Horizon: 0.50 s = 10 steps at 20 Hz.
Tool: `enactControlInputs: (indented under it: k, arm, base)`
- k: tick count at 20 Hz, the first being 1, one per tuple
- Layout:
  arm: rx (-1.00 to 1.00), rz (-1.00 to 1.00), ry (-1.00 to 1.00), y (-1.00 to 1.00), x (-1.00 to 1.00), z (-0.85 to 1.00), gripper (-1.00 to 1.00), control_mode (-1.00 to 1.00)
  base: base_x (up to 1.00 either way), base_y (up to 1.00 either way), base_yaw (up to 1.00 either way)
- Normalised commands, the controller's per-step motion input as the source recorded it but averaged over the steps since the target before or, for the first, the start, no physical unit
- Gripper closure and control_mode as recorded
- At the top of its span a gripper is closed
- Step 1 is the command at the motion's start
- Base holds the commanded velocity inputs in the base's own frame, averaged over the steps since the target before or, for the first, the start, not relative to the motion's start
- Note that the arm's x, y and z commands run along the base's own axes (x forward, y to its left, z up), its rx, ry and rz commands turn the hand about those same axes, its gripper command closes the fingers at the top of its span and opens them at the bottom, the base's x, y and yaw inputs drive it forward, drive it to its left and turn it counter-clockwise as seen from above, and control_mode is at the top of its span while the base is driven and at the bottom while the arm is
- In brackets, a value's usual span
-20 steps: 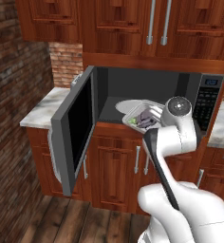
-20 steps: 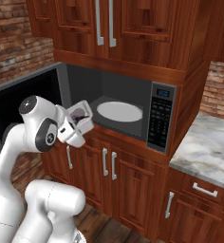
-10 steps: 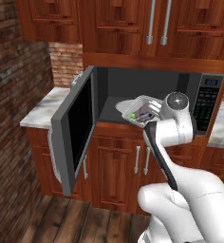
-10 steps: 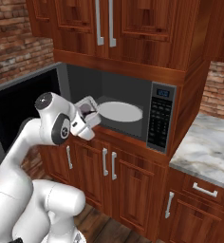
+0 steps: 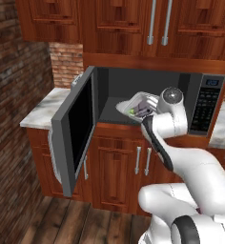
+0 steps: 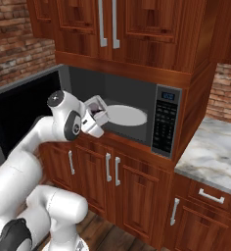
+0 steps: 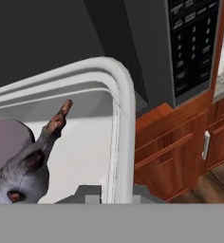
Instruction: Place the tupperware containing the fish and eggplant meal in the microwave. Close the microwave door and press the start button to reheat the meal.
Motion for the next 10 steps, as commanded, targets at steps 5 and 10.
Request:
enactControlInputs:
  k: [5,10]
  arm:
    - [0.00,0.00,0.00,-0.21,0.36,-0.03,1.00,-1.00]
    - [0.00,0.00,0.00,-0.21,0.36,-0.17,1.00,-1.00]
  base:
    - [0.00,0.00,0.00]
    - [0.00,0.00,0.00]
